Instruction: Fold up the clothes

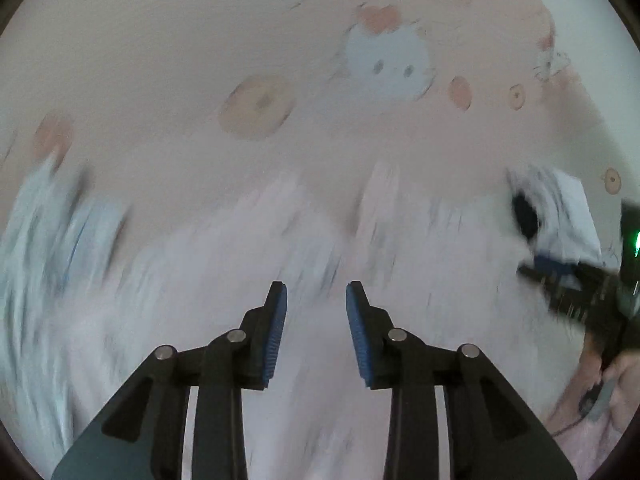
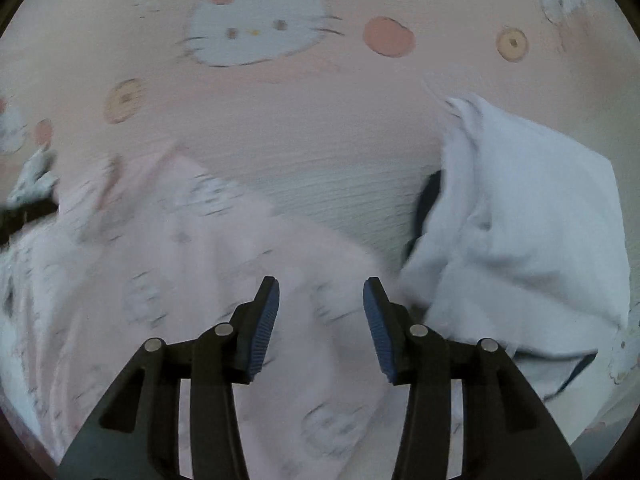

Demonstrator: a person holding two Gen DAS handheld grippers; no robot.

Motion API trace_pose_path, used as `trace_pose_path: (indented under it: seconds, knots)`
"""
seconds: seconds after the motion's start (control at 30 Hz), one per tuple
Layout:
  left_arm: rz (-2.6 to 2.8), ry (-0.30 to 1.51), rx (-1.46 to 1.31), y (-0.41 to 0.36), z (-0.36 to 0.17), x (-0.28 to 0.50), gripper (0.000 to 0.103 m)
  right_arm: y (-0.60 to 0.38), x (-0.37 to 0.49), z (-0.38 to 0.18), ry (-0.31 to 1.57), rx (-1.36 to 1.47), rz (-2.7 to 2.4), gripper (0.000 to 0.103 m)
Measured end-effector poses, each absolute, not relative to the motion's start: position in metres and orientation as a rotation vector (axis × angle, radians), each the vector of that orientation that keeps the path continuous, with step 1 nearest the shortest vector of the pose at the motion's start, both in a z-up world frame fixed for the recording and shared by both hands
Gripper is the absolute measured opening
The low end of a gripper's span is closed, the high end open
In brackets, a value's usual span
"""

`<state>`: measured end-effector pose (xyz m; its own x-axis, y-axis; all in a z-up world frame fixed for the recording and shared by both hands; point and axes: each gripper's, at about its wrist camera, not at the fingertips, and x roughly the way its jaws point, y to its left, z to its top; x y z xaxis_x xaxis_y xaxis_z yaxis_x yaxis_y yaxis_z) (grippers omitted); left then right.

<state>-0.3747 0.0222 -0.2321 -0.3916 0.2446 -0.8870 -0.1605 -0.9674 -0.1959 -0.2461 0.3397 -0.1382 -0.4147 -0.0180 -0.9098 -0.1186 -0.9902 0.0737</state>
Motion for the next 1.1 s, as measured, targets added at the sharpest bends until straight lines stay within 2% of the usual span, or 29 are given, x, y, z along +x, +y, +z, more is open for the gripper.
trace_pose_path:
  seconds: [0.13,0.2,0.4,0.47,0.57,0.63,0.67,0.73,0.8,0.9,0.97,1.1]
  knots:
    - [2.435,-0.182,-1.668,-0.009,-0.237,-0.296,0.033,0.314,-0.224,-0.119,0.252,-1.688,2.636,0.045]
    - [2.443,-0.203,-1.679,-0.013,-0.238,-0.265,0.033,0.292,-0.184,-0.120,0.277,-1.745,2.655,0.045]
    - [2.436,-0.305,-1.698,-0.021,-0.251,-0.192,0.033,0.246,-0.120,-0.155,0.158,-1.900,2.565,0.045]
    - [2.447,-0.242,-1.715,-0.018,-0.261,-0.175,0.033,0.247,-0.107,-0.167,0.171,-1.929,2.531,0.045]
    - [2.493,-0.018,-1.799,-0.015,-0.281,-0.157,0.033,0.257,-0.097,-0.180,0.124,-1.920,2.513,0.045]
    - [2.522,-0.002,-1.756,-0.017,-0.279,-0.152,0.033,0.265,-0.095,-0.178,0.096,-1.890,2.519,0.043]
    - [2.532,-0.036,-1.759,-0.021,-0.274,-0.150,0.033,0.269,-0.094,-0.175,0.069,-1.869,2.498,0.042]
    - [2.555,-0.246,-1.686,-0.039,-0.258,-0.140,0.033,0.281,-0.087,-0.163,0.072,-1.808,2.491,0.045]
    - [2.545,-0.435,-1.666,-0.056,-0.253,-0.128,0.033,0.294,-0.079,-0.150,0.199,-1.769,2.515,0.047]
    - [2.499,-0.662,-1.694,-0.078,-0.258,-0.111,0.033,0.313,-0.070,-0.141,0.387,-1.715,2.491,0.057]
    - [2.440,-0.719,-1.766,-0.083,-0.273,-0.106,0.033,0.320,-0.070,-0.150,0.397,-1.729,2.444,0.057]
    - [2.460,-0.649,-1.845,-0.083,-0.278,-0.105,0.033,0.326,-0.074,-0.176,0.301,-1.881,2.353,0.056]
